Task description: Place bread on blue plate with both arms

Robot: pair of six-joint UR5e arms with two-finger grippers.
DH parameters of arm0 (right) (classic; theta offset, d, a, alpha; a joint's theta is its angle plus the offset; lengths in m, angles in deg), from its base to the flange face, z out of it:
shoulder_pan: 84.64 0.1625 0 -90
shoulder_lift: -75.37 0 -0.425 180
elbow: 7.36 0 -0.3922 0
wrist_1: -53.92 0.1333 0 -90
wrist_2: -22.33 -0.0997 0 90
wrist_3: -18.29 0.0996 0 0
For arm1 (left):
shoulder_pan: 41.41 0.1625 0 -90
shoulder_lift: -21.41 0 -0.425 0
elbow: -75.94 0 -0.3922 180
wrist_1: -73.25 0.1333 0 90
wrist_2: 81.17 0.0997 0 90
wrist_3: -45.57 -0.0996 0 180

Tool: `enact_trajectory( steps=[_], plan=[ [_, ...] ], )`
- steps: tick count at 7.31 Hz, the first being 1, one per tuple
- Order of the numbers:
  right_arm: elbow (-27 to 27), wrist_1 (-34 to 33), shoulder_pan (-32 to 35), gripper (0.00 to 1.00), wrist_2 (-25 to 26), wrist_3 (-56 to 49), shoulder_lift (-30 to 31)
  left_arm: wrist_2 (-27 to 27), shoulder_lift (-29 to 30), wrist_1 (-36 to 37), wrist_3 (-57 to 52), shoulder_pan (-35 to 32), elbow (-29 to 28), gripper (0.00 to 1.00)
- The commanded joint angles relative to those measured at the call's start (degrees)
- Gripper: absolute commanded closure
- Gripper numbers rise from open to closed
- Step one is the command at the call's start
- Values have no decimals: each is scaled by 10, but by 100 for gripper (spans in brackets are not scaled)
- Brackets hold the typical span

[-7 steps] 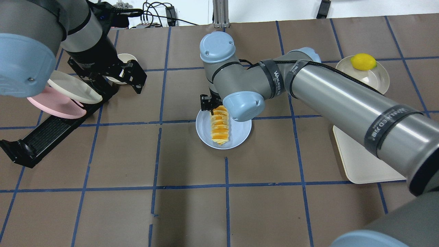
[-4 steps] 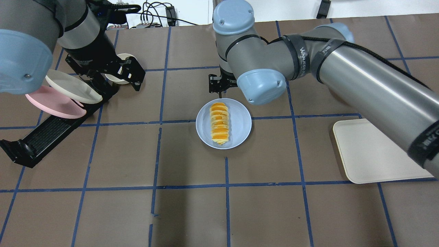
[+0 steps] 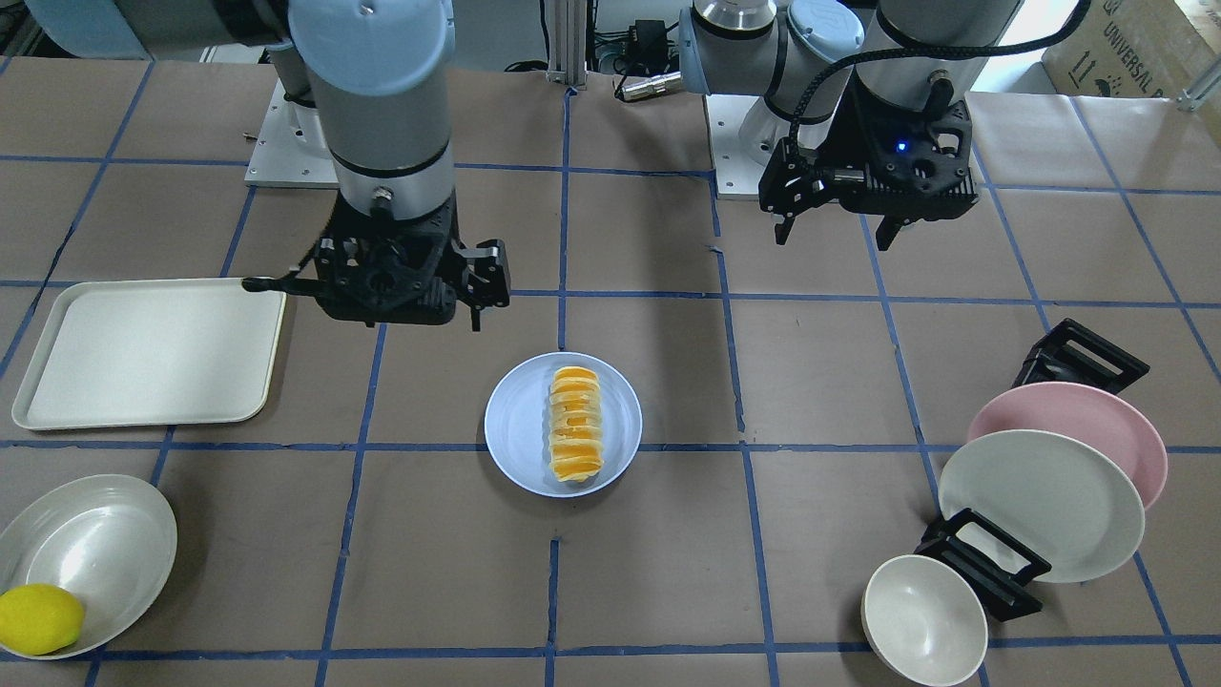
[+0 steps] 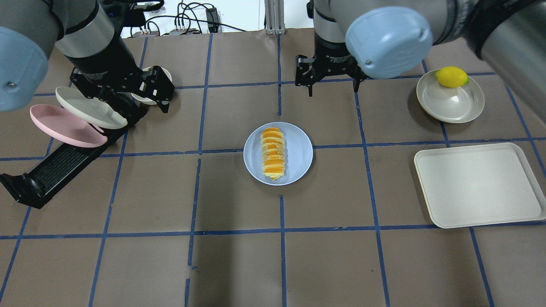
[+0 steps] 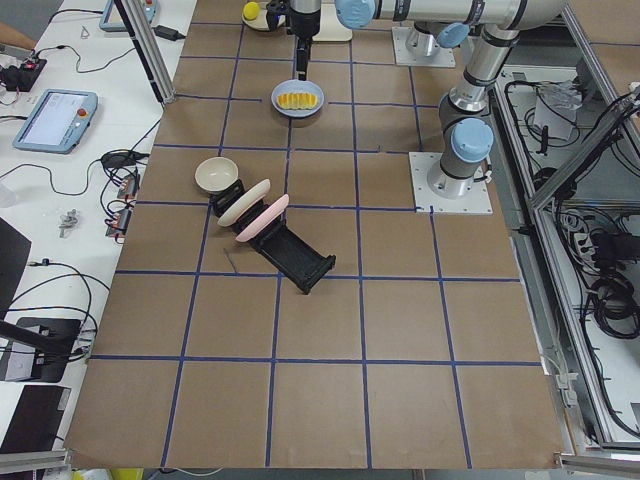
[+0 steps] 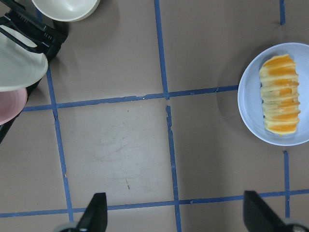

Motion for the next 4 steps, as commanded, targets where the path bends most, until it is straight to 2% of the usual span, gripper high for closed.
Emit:
enact_trajectory(
  steps=[1, 2, 3, 4],
  plan=[
    [-36, 105, -86, 0, 1, -38, 29, -4, 12, -19, 4, -2, -16, 0],
    [-47, 111, -98, 0, 3, -41, 45, -4, 9, -19, 4, -3, -16, 0],
    [-48, 102, -103, 0, 37, -41, 64, -3, 8, -19, 2, -2, -16, 0],
    [-44, 101, -109, 0, 43, -42, 72, -4, 9, -19, 2, -2, -15, 0]
  ],
)
